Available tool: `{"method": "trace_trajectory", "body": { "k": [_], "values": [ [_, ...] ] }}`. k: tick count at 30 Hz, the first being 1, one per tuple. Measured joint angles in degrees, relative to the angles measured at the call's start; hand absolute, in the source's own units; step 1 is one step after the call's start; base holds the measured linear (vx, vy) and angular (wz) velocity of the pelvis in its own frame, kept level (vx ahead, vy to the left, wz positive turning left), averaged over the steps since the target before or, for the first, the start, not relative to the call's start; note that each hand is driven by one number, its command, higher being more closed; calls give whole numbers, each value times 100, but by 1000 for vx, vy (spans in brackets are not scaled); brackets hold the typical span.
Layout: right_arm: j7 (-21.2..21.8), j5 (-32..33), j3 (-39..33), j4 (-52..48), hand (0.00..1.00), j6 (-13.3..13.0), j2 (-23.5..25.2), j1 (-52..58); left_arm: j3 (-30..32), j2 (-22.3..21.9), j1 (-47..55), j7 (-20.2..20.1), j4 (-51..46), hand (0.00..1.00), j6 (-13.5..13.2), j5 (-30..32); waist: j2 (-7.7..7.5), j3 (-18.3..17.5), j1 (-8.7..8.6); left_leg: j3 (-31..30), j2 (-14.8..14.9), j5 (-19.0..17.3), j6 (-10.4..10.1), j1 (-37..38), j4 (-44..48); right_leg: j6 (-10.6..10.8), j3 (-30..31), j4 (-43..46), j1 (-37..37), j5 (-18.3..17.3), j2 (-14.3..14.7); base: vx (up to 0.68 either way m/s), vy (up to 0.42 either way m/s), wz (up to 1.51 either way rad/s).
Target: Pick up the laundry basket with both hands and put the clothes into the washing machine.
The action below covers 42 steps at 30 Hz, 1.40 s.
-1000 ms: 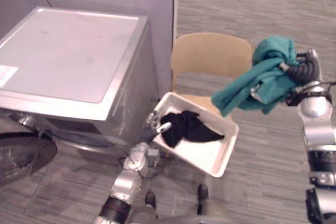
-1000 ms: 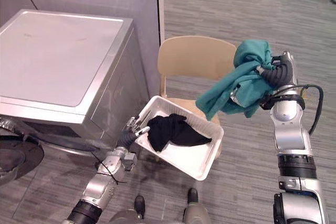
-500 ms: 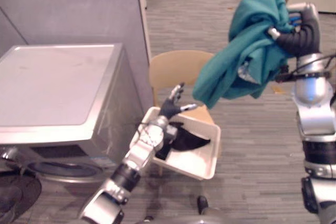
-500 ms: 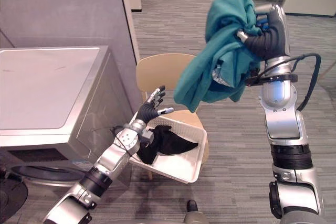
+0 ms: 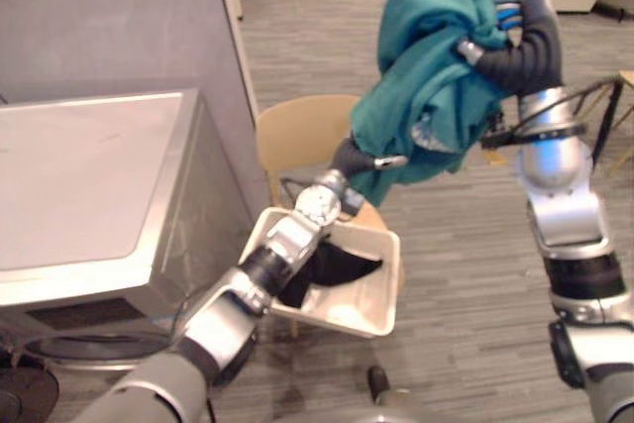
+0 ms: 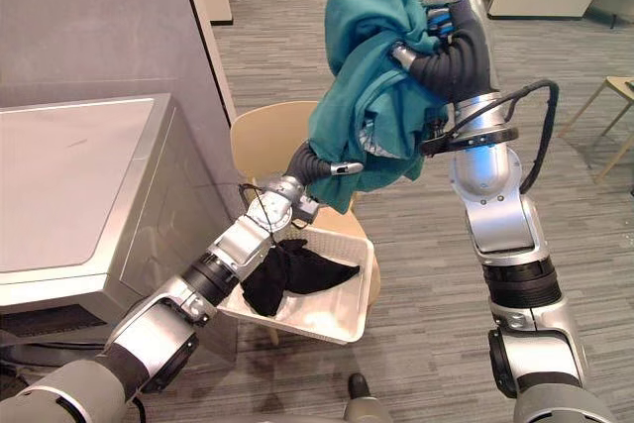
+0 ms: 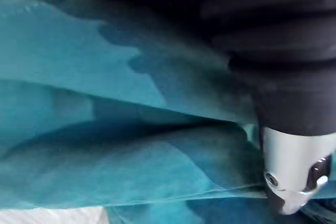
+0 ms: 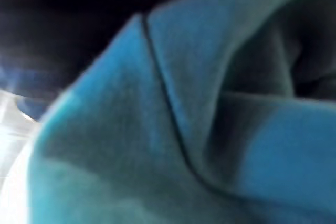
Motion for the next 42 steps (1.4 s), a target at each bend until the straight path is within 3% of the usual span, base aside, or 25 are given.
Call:
{"method": "trace_trajectory", "body": {
  "k": [10,18,29,37,42],
  "values": [
    [19,110,194,-323,100,-71,389,393,3,-91,-52,162,-138,0,-3,-234,29,-17,-56,-33,2,0,1,24,2,0,-31,4,40,-2,-14,-1,-4,1],
    [28,114,47,-382,100,-143,546,1141,36,-21,-36,168,-883,0,-25,-325,35,-20,-46,-66,-16,-7,12,85,-3,6,-64,-12,128,-6,-30,-3,-8,2],
    [23,111,-652,-170,100,-167,699,1842,457,-5,759,-38,-1824,0,-121,-308,256,-142,7,-154,0,-3,14,105,-66,7,-210,-81,239,-5,-30,-4,-8,3],
    [-2,108,-1002,-98,100,-152,894,1975,457,-119,905,-199,-1929,0,-186,-247,263,-147,74,-245,9,9,4,129,-111,9,-317,-114,312,-7,-36,4,-18,6],
    [-2,107,-997,-98,100,-151,967,1994,80,-116,945,-414,-1984,0,-187,-163,260,-145,110,-257,7,8,4,143,-117,19,-325,-116,335,-16,-42,0,0,0]
  ]
}}
